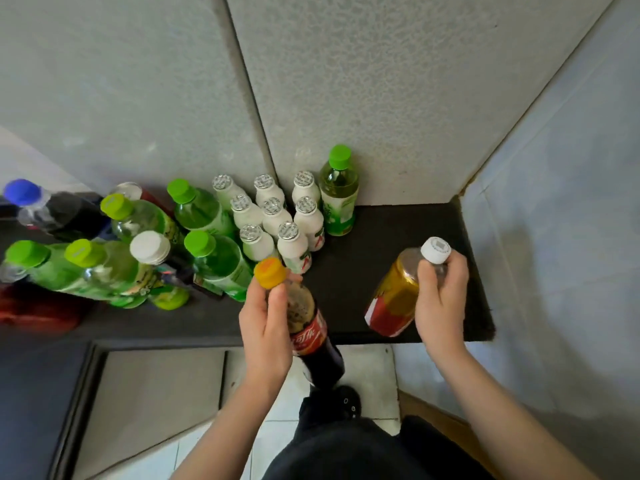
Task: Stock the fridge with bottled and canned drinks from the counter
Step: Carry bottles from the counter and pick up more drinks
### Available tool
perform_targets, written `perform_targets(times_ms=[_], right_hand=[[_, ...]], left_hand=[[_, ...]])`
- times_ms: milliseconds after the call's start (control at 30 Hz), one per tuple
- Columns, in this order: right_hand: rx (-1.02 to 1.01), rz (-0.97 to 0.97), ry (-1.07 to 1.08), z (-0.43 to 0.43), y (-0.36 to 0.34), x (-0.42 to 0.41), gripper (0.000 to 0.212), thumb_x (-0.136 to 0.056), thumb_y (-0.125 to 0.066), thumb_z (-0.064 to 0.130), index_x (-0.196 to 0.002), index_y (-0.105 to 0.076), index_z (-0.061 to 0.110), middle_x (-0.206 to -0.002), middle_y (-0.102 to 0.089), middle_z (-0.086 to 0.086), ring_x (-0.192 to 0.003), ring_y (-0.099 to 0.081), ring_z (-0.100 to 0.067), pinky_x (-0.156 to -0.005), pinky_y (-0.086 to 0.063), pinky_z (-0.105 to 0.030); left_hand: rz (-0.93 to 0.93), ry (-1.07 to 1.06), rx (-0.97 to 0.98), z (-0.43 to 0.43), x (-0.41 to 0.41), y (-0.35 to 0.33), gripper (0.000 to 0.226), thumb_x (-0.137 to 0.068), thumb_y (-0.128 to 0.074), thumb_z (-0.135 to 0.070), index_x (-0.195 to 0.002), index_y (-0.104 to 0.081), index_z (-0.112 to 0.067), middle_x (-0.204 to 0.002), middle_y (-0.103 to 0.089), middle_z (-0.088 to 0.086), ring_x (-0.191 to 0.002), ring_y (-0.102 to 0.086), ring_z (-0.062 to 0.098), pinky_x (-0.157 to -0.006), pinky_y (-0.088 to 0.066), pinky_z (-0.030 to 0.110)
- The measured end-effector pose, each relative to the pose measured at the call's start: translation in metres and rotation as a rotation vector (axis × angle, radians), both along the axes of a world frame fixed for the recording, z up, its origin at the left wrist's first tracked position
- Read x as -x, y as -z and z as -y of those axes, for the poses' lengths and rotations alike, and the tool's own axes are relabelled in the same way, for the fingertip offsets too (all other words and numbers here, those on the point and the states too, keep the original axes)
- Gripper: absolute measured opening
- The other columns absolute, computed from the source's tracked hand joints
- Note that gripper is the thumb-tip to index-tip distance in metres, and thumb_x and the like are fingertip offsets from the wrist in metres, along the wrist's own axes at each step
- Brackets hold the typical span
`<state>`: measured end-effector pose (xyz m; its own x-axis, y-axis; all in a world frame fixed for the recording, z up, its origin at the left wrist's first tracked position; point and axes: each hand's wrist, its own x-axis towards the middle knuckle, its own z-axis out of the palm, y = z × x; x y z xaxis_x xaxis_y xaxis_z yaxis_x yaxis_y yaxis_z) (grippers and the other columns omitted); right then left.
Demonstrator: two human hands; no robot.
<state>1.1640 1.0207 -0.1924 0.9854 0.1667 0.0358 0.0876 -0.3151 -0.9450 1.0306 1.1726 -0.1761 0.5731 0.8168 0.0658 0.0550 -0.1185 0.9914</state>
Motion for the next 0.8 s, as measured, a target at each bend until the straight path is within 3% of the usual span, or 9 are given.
perform_targets(times_ms=[67,133,200,300,467,600,800], right_hand=[[-0.029,-0.102,-0.106,-0.007,-0.004,0.020,0.035,-0.086,-0.043,0.043,-0.118,-0.045,0.029,-0.111,-0.052,0.004,-0.101,-0.054,-0.005,-0.084,-0.045,-0.023],[-0.047,-0.146,-0.254,-0.015,-0.005,0.039,0.028,-0.085,-0.041,0.046,-0.110,-0.049,0.034,-0.098,-0.056,0.011,-0.090,-0.057,-0.004,-0.076,-0.047,-0.020],[-0.067,-0.177,-0.410,-0.025,-0.001,0.055,0.013,-0.088,-0.041,0.043,-0.096,-0.050,0.039,-0.082,-0.056,0.016,-0.072,-0.056,0.001,-0.063,-0.045,-0.013],[-0.086,-0.259,-0.633,-0.039,0.010,0.080,0.010,-0.096,-0.043,0.034,-0.089,-0.051,0.033,-0.067,-0.047,0.011,-0.060,-0.046,-0.010,-0.053,-0.040,-0.019],[-0.056,-0.308,-0.950,-0.056,0.022,0.133,0.010,-0.094,-0.043,0.037,-0.092,-0.053,0.034,-0.070,-0.049,0.011,-0.061,-0.046,-0.006,-0.054,-0.041,-0.020],[-0.029,-0.297,-1.179,-0.067,0.022,0.188,0.008,-0.098,-0.042,0.030,-0.093,-0.049,0.029,-0.071,-0.055,0.020,-0.058,-0.049,0.007,-0.054,-0.041,-0.008],[0.044,-0.289,-1.397,-0.071,0.008,0.288,0.026,-0.089,-0.044,0.054,-0.097,-0.050,0.029,-0.077,-0.058,0.005,-0.062,-0.054,-0.002,-0.058,-0.047,-0.016]], left_hand=[[-0.007,-0.056,0.037,-0.001,0.021,0.002,0.025,-0.088,-0.040,-0.044,-0.088,-0.064,-0.040,-0.092,-0.069,-0.010,-0.091,-0.063,0.014,-0.082,-0.049,0.027],[-0.026,-0.108,0.063,0.000,0.042,0.006,0.025,-0.088,-0.040,-0.046,-0.088,-0.064,-0.037,-0.092,-0.069,-0.006,-0.091,-0.064,0.017,-0.084,-0.050,0.030],[-0.076,-0.180,0.095,0.004,0.066,0.015,0.024,-0.086,-0.041,-0.047,-0.086,-0.064,-0.042,-0.091,-0.069,-0.010,-0.089,-0.065,0.010,-0.082,-0.051,0.025],[-0.164,-0.293,0.130,0.018,0.110,0.032,0.022,-0.082,-0.043,-0.045,-0.085,-0.063,-0.036,-0.087,-0.068,-0.020,-0.084,-0.062,-0.002,-0.076,-0.047,0.012],[-0.200,-0.556,0.235,0.045,0.198,0.046,0.023,-0.081,-0.046,-0.046,-0.083,-0.063,-0.030,-0.083,-0.068,-0.013,-0.078,-0.062,0.002,-0.070,-0.047,0.011],[-0.147,-0.817,0.291,0.067,0.259,0.043,0.029,-0.085,-0.047,-0.040,-0.085,-0.064,-0.017,-0.082,-0.070,-0.007,-0.075,-0.064,0.004,-0.065,-0.049,0.012],[-0.078,-1.015,0.281,0.105,0.348,0.033,0.034,-0.086,-0.043,-0.038,-0.090,-0.063,-0.011,-0.081,-0.070,-0.006,-0.075,-0.065,0.003,-0.064,-0.049,0.011]])
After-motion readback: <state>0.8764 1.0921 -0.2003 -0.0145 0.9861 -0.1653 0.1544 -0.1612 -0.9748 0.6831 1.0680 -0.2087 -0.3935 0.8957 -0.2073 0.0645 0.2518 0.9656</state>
